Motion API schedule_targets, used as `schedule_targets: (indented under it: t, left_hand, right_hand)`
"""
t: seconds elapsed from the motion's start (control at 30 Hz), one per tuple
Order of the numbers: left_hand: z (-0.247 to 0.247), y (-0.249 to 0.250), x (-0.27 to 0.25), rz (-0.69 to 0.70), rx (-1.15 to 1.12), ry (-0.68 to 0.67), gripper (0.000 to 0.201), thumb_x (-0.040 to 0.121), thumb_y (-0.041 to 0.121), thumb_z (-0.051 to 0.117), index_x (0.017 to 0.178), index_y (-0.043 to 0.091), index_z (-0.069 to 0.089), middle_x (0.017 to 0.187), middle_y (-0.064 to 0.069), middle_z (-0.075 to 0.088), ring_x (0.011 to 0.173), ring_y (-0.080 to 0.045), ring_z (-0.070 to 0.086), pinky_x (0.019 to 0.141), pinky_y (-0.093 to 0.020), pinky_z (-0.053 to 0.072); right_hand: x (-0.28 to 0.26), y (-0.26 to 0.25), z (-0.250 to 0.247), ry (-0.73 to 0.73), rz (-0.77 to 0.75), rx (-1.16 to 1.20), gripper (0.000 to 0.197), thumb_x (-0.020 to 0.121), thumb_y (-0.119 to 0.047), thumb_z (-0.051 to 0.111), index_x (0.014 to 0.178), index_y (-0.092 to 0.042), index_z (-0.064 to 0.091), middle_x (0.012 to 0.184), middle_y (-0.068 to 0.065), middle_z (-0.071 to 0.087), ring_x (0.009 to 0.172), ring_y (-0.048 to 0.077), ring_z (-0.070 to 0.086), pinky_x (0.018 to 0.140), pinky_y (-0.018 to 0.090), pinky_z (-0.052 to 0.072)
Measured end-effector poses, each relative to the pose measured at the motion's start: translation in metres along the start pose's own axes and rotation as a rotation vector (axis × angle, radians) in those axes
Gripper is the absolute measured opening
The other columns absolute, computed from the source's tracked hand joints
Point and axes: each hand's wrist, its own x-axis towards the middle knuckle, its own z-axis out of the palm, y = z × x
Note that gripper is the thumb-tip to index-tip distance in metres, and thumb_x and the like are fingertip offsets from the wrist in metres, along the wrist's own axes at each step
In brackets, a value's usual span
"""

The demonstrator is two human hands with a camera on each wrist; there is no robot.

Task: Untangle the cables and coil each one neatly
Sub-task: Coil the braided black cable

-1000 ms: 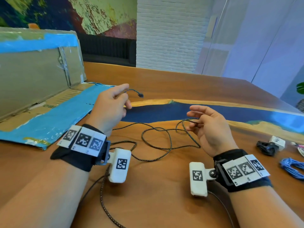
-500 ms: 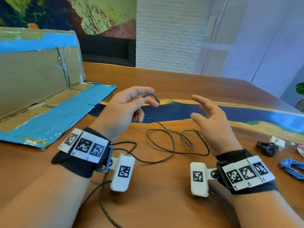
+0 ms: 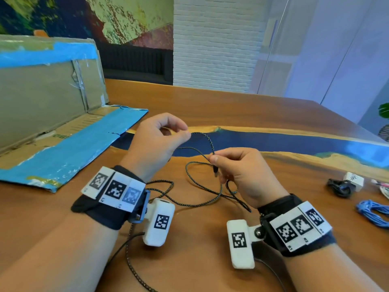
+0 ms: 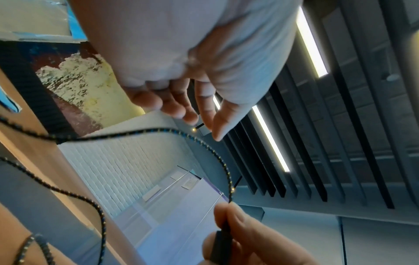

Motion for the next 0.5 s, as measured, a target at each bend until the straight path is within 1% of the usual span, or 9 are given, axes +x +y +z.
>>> schedule_targets:
  t: [0.07,0.13,0.2,0.27,0.33,0.37,0.43,0.47,0.5]
  left_hand:
    - [-0.001,-0.002,0.001,-0.002,0.034,0.028,0.009,0.089,0.021,0.077,0.081,0.017,0.076,0.072,-0.008,0.063,0.065,-0.008,0.052,0.059,-0.022,0.046]
    - [0.0,-0.002,-0.001,-0.067,0.076,-0.099,0.023,0.095,0.035,0.07,0.08,0.02,0.079,0.069,0.0,0.068,0.063,-0.007,0.056,0.061,-0.025,0.046]
    - [0.004,0.002,-0.006,-0.135,0.093,-0.265,0.028,0.096,0.046,0.064,0.085,0.025,0.081,0.078,0.007,0.075,0.069,-0.005,0.063,0.065,-0.024,0.047]
    - [0.01,0.002,-0.01,-0.109,0.118,-0.328,0.023,0.096,0.041,0.067,0.086,0.026,0.081,0.085,0.014,0.076,0.078,-0.002,0.067,0.068,-0.021,0.05]
    - [0.015,0.0,-0.009,-0.085,0.105,-0.309,0.02,0.1,0.028,0.064,0.09,0.02,0.08,0.084,0.009,0.076,0.082,-0.009,0.07,0.073,-0.033,0.057]
    - [0.016,-0.002,-0.01,-0.105,0.068,-0.307,0.021,0.102,0.021,0.06,0.093,0.016,0.079,0.079,0.006,0.075,0.079,-0.013,0.07,0.073,-0.037,0.059]
    - [0.017,-0.003,-0.01,-0.176,-0.02,-0.346,0.026,0.106,0.012,0.051,0.099,0.01,0.075,0.064,0.003,0.062,0.066,-0.016,0.065,0.067,-0.035,0.054]
    - [0.017,-0.003,-0.011,-0.217,-0.051,-0.381,0.027,0.107,0.011,0.047,0.101,0.009,0.074,0.058,0.002,0.051,0.058,-0.018,0.058,0.059,-0.033,0.046]
    - [0.017,-0.001,-0.012,-0.255,-0.074,-0.423,0.029,0.108,0.011,0.046,0.102,0.007,0.073,0.056,0.002,0.04,0.052,-0.018,0.046,0.054,-0.032,0.035]
  right_hand:
    - [0.0,0.001,0.003,0.046,0.041,0.067,0.01,0.091,-0.013,0.075,0.088,-0.004,0.079,0.067,0.012,0.064,0.057,0.026,0.052,0.055,0.032,0.05]
    - [-0.002,0.0,0.004,0.002,0.044,0.08,0.011,0.092,-0.012,0.074,0.09,-0.002,0.078,0.067,0.011,0.064,0.057,0.021,0.055,0.054,0.03,0.052]
    - [-0.005,-0.002,0.005,-0.096,0.033,0.02,0.01,0.093,-0.012,0.074,0.093,-0.005,0.08,0.072,0.01,0.07,0.061,0.02,0.059,0.057,0.03,0.053]
    - [-0.008,-0.002,0.008,-0.222,0.049,-0.032,0.011,0.094,-0.011,0.071,0.095,-0.006,0.081,0.079,0.011,0.075,0.064,0.02,0.062,0.059,0.03,0.054]
    - [-0.01,-0.003,0.013,-0.285,0.072,-0.018,0.013,0.096,-0.011,0.069,0.097,-0.008,0.081,0.085,0.012,0.077,0.067,0.02,0.063,0.06,0.031,0.056]
    - [-0.01,-0.004,0.014,-0.253,0.057,0.013,0.013,0.096,-0.011,0.068,0.096,-0.01,0.082,0.085,0.011,0.077,0.068,0.02,0.063,0.062,0.033,0.056]
    - [-0.007,-0.005,0.013,-0.041,-0.058,0.063,0.014,0.095,-0.01,0.07,0.091,-0.015,0.082,0.083,0.005,0.077,0.072,0.015,0.064,0.068,0.035,0.055]
    - [-0.004,-0.005,0.009,0.089,-0.132,0.066,0.013,0.093,-0.01,0.071,0.092,-0.018,0.082,0.086,0.001,0.077,0.078,0.011,0.066,0.073,0.035,0.055]
    - [0.0,-0.004,0.004,0.18,-0.192,0.053,0.016,0.092,-0.009,0.073,0.098,-0.022,0.081,0.095,-0.003,0.078,0.087,0.008,0.067,0.08,0.034,0.054]
